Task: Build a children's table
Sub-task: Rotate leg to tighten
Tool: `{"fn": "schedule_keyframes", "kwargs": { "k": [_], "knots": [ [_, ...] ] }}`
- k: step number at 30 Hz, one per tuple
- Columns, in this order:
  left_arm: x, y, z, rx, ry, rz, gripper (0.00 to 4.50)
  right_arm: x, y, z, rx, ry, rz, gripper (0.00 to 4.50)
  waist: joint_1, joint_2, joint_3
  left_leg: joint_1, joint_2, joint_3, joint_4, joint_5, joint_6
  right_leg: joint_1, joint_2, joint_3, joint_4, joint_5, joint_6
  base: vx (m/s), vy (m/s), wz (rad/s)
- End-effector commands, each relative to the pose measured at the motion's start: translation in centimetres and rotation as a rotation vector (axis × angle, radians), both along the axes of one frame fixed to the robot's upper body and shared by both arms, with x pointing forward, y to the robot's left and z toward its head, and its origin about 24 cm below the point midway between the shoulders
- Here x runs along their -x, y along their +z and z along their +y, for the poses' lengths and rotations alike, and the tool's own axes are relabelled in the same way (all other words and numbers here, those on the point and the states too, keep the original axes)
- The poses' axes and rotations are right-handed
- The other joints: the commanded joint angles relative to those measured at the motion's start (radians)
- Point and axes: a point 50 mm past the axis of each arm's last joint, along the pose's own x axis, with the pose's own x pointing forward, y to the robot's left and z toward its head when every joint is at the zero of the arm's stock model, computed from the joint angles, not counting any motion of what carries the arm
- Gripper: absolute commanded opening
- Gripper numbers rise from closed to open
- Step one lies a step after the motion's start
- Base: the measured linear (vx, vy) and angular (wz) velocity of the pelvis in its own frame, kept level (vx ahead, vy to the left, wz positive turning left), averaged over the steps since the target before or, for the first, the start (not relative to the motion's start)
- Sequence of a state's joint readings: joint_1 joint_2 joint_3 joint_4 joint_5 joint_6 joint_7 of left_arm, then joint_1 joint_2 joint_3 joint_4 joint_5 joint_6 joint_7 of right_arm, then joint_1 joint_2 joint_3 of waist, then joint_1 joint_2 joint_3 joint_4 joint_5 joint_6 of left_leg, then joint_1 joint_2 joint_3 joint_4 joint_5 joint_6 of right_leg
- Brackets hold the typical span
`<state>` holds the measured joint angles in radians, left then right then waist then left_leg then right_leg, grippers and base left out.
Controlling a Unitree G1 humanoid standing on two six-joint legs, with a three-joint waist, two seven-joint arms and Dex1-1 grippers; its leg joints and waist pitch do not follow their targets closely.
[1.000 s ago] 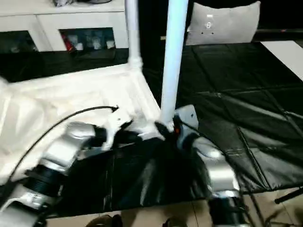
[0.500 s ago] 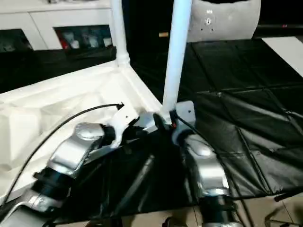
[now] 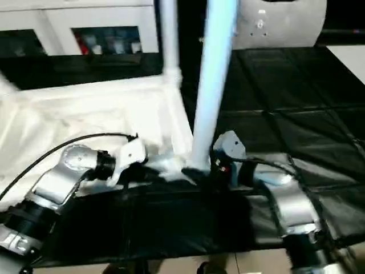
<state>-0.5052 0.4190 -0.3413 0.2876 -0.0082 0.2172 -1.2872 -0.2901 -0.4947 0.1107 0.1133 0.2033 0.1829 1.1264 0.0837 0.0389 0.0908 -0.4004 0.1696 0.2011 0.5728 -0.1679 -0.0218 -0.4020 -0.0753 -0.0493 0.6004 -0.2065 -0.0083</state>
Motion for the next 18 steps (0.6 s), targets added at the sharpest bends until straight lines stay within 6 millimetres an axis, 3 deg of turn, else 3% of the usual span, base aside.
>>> {"fn": "schedule_keyframes", "kwargs": {
  "k": [1, 5, 13, 18],
  "knots": [
    [0.60, -0.30, -0.41, -0.019, -0.123, 0.043, 0.00, 0.21, -0.09, 0.19, 0.008, 0.086, 0.016, 4.46, -0.001, -0.011, -0.055, 0.035, 0.072, -0.029, -0.063, -0.186, 0.099, 0.039, -0.077, 0.045, -0.066, -0.124, -0.257, 0.000, 0.000, 0.00],
    [0.53, -0.24, 0.11, -0.053, -0.179, 0.048, 0.00, 0.35, -0.24, 0.08, 0.037, 0.170, 0.045, 4.09, 0.006, -0.012, -0.057, 0.035, 0.073, -0.029, -0.063, -0.188, 0.088, 0.039, -0.079, 0.046, -0.064, -0.129, -0.259, 0.000, 0.000, 0.00],
    [0.71, -0.38, 0.31, -0.063, -0.252, 0.059, 0.00, 0.14, -0.24, 0.34, 0.053, 0.268, 0.075, 3.22, 0.009, -0.024, -0.058, 0.030, 0.072, -0.028, -0.056, -0.144, 0.111, 0.042, -0.083, 0.045, -0.054, -0.065, -0.282, 0.000, 0.000, 0.00],
    [0.52, -0.42, 0.40, -0.064, -0.256, 0.054, 0.00, 0.16, -0.43, 0.33, 0.052, 0.289, 0.097, 2.83, 0.013, -0.024, -0.056, 0.031, 0.073, -0.028, -0.055, -0.148, 0.113, 0.039, -0.082, 0.045, -0.055, -0.094, -0.279, 0.000, 0.000, 0.00]
  ]
}}
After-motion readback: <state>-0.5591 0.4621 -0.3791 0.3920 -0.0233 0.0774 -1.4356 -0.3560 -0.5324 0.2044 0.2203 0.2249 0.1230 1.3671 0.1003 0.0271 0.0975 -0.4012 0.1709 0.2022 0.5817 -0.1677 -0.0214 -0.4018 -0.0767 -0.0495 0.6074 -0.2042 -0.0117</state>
